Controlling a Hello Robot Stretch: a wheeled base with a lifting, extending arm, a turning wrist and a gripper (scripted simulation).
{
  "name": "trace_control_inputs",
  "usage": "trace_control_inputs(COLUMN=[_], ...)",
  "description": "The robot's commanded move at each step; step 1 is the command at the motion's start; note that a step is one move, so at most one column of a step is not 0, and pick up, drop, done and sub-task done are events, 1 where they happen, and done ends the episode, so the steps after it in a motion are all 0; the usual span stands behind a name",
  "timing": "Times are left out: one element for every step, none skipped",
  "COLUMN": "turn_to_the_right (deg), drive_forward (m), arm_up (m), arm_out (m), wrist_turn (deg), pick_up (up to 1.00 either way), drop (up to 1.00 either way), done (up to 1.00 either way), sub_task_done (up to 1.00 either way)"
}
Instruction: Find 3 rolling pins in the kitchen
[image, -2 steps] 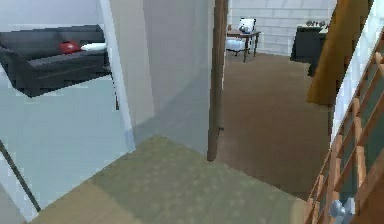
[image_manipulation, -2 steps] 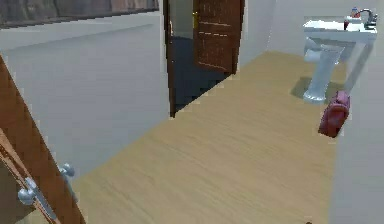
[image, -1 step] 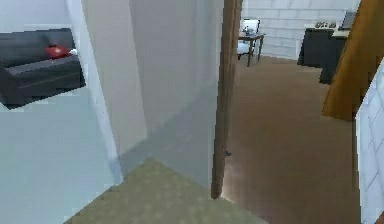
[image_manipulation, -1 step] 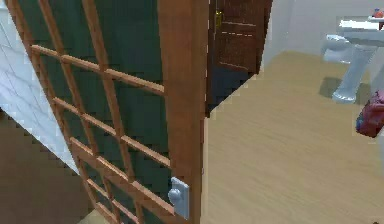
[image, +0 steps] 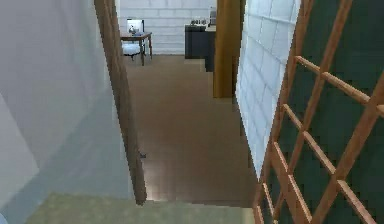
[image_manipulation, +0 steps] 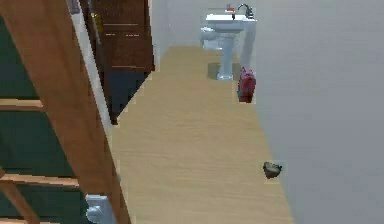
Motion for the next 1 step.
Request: trace_control_inputs(turn_to_the_right=[0.0], drive_forward=[1.00], arm_up=[0.00], arm_out=[0.00], wrist_turn=[0.0], pick_up=[0.00], drop=[0.00], done=[0.00], sub_task_done=[0.00])
